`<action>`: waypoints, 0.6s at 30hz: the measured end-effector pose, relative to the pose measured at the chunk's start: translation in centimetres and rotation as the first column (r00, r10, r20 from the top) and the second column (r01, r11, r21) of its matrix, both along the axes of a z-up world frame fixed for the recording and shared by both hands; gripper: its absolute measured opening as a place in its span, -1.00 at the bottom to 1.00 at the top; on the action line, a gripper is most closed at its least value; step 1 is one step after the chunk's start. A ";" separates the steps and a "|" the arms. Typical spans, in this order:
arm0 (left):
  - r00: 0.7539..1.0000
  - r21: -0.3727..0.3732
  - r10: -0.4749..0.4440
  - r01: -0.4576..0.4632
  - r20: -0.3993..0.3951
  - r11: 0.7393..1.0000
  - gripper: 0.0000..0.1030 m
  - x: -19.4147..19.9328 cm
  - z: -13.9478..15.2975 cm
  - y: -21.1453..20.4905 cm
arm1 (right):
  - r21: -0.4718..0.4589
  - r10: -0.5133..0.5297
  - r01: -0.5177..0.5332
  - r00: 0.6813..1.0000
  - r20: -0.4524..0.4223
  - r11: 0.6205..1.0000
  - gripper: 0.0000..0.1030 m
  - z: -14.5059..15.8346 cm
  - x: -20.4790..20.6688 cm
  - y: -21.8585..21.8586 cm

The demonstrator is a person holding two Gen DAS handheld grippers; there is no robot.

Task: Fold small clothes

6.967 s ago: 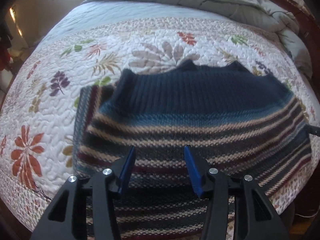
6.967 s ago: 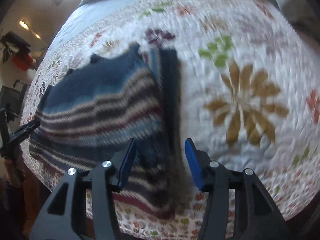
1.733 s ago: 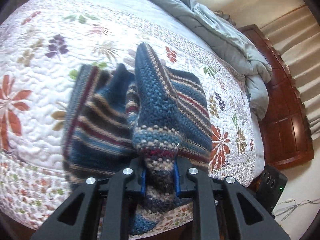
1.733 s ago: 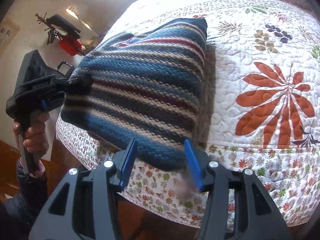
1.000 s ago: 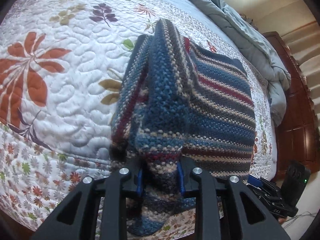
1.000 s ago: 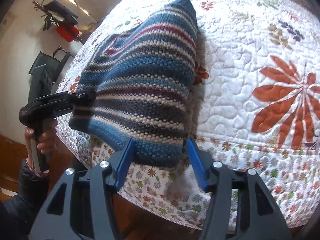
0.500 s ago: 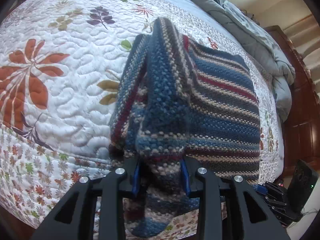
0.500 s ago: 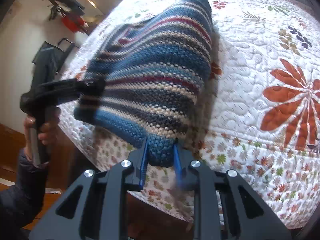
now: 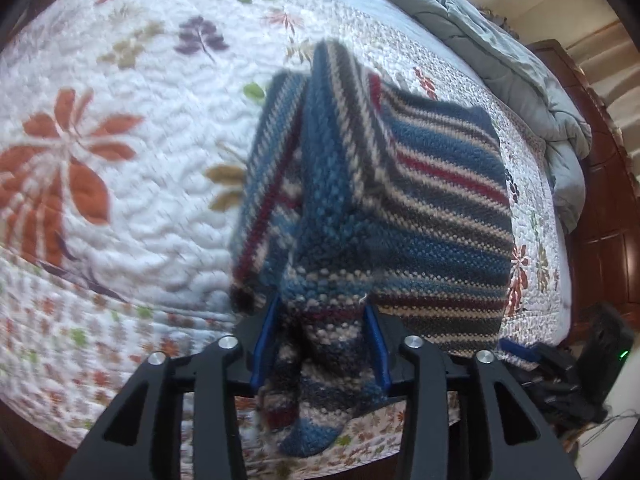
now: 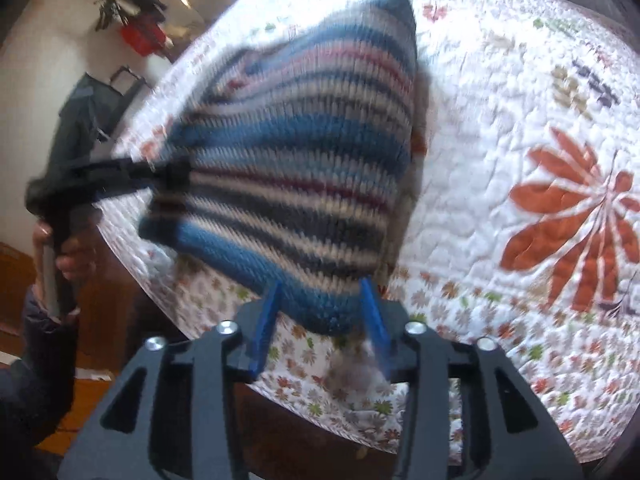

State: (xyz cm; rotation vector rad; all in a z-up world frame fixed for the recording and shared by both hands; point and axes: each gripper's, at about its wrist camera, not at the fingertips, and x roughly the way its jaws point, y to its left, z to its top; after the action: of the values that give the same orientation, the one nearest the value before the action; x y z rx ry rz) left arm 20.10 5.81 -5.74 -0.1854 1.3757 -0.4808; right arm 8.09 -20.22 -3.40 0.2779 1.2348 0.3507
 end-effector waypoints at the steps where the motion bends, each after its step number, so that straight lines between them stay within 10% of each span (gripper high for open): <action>1: 1.000 0.017 0.004 -0.004 0.022 1.000 -0.06 0.3 0.5 0.1 | 0.013 -0.009 0.009 1.000 0.015 1.000 0.07 0.8 0.4 -0.5; 16: 0.999 0.032 0.031 -0.032 0.012 0.999 -0.04 11.2 -0.1 -4.7 | 0.072 -0.123 0.125 0.992 -0.032 0.990 0.12 0.6 15.9 -4.6; 18: 1.000 0.023 0.024 -0.024 0.005 0.999 -0.37 11.5 -0.5 -5.2 | 0.070 -0.127 0.130 0.991 -0.042 0.989 0.12 -0.1 17.0 -4.6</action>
State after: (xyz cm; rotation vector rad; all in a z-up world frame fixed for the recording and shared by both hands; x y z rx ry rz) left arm 31.56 0.60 -6.21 -0.1817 1.3722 -0.4451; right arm 25.11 -24.84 -3.52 0.4265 1.2355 0.2808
